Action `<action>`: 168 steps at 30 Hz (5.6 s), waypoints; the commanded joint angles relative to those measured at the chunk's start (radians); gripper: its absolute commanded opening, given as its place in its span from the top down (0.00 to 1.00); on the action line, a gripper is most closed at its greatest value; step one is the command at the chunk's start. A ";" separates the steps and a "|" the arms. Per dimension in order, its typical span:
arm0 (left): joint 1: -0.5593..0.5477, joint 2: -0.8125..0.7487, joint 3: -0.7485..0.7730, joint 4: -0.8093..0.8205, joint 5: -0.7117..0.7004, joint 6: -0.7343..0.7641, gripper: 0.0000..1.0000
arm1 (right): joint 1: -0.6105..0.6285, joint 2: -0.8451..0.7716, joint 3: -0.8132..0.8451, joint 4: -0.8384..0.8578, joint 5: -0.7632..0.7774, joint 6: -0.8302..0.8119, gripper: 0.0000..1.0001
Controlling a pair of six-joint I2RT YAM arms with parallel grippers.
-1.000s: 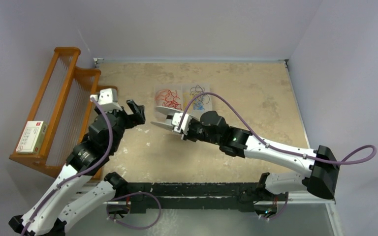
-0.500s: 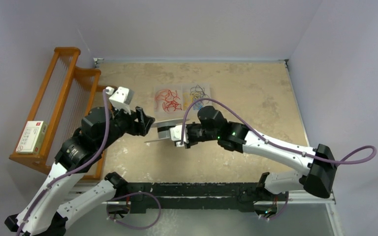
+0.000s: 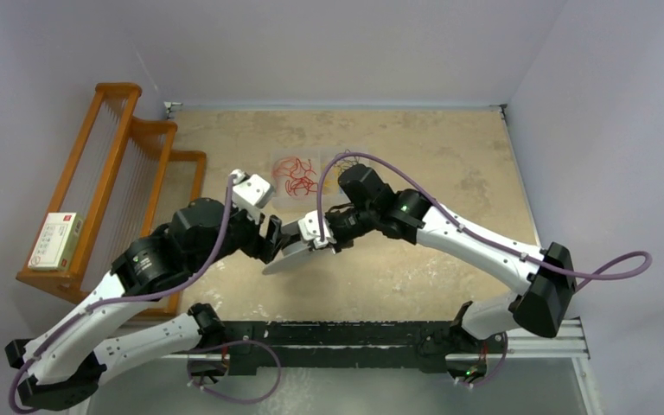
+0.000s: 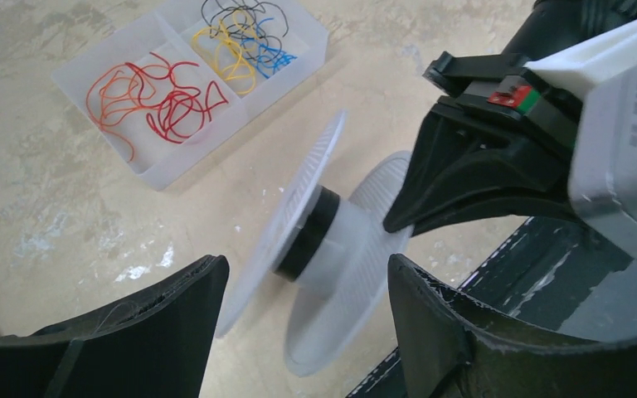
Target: Wrap the cables
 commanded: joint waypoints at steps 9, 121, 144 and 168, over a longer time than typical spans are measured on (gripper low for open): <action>-0.102 0.015 -0.034 0.009 -0.153 0.043 0.34 | -0.002 -0.101 0.052 -0.051 -0.203 -0.064 1.00; -0.059 0.192 -0.104 0.121 -0.695 -0.437 0.36 | -0.278 0.433 0.206 0.411 0.816 0.912 0.45; -0.059 0.155 -0.102 -0.002 -0.517 -0.479 0.33 | -0.320 0.722 0.446 0.368 0.729 0.792 0.59; -0.059 0.103 -0.082 -0.168 -0.353 -0.612 0.33 | -0.326 0.411 0.285 0.413 0.776 0.820 1.00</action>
